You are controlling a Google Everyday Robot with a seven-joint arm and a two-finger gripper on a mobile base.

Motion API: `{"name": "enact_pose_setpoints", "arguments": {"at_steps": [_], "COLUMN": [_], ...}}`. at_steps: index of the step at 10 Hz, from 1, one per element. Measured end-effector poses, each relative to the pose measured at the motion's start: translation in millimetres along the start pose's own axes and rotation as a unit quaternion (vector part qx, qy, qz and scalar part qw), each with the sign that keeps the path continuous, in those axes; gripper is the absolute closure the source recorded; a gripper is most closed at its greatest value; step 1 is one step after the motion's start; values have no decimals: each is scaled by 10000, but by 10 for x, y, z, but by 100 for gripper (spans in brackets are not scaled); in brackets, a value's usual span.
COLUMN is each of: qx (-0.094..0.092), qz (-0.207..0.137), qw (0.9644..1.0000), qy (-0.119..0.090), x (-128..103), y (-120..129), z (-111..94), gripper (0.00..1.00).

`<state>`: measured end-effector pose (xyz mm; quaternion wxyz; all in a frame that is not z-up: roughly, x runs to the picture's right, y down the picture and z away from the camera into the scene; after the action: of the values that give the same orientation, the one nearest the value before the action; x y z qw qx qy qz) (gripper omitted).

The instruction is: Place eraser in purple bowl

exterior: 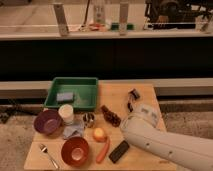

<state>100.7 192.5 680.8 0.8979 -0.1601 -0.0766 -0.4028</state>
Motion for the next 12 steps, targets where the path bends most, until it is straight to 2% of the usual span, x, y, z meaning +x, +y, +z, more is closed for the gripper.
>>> {"name": "enact_pose_setpoints", "arguments": {"at_steps": [3,4,9,12], "qx": [-398,-477,-742,-904], "qz": [-104,-114,-5,126], "qw": [9991,9988,9960,9937], "qy": [-58,-78,-502,-652], "x": [-74,-94,-281,-369], "y": [33,48,225,333], "z": [138,193,826,1059], "gripper": [24,24,24,24]}}
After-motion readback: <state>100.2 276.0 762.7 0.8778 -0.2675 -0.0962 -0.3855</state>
